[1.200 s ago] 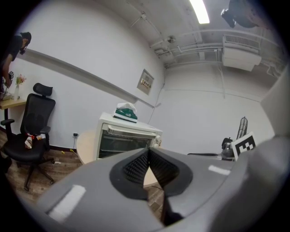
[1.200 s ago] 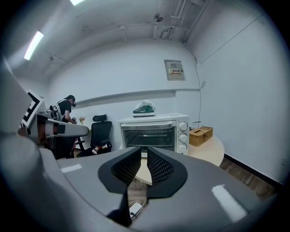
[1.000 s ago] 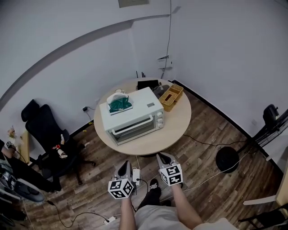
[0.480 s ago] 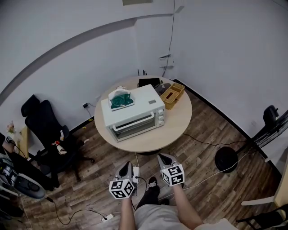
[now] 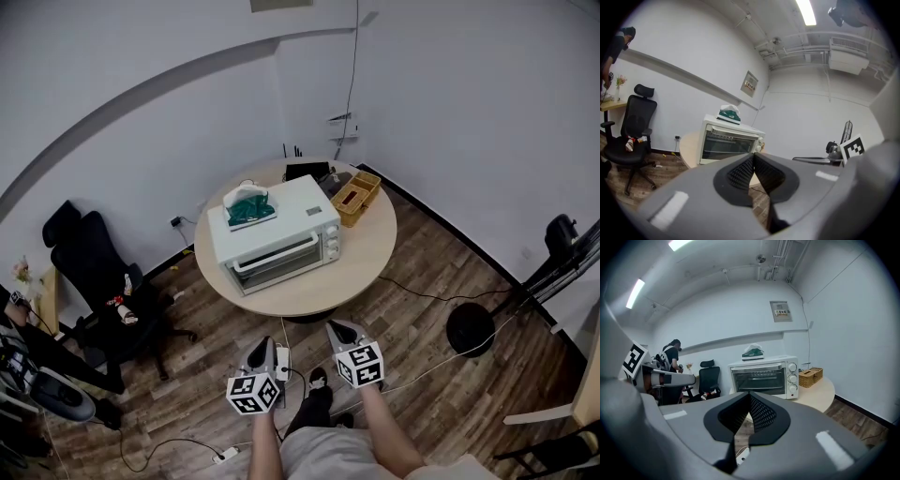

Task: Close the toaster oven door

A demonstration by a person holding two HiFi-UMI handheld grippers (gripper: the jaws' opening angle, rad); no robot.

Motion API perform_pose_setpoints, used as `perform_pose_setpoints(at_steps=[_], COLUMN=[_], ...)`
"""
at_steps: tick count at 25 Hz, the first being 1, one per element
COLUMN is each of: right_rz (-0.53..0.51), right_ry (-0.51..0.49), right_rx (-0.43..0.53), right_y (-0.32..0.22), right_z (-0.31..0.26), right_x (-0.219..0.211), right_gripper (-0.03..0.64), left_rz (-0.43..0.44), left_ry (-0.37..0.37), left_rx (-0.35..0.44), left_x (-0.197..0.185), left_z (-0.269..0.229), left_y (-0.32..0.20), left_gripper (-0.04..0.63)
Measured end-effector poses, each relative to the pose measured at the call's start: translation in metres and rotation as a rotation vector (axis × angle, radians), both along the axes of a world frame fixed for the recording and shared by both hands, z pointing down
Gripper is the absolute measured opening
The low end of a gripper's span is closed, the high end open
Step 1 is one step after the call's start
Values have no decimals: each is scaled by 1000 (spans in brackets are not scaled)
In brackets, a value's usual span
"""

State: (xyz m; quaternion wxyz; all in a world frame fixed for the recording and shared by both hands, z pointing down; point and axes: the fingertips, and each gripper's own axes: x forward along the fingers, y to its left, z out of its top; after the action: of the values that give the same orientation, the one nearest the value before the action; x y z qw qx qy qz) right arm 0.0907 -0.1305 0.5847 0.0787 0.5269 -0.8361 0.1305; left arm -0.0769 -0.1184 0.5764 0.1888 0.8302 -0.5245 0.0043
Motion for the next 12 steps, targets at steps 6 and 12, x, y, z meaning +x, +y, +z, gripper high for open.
perform_pose_setpoints(at_steps=[6,12], right_rz=[-6,3], right_ry=[31,31], right_rx=[8,18], right_y=[7,8], right_z=[1,-2], right_x=[-2,2], right_gripper=[0,0], left_rz=[18,16], left_ry=[-7,-2], left_rx=[2,4], left_x=[7,8], left_z=[-1,-2], left_y=[5,5], left_gripper=[58,58])
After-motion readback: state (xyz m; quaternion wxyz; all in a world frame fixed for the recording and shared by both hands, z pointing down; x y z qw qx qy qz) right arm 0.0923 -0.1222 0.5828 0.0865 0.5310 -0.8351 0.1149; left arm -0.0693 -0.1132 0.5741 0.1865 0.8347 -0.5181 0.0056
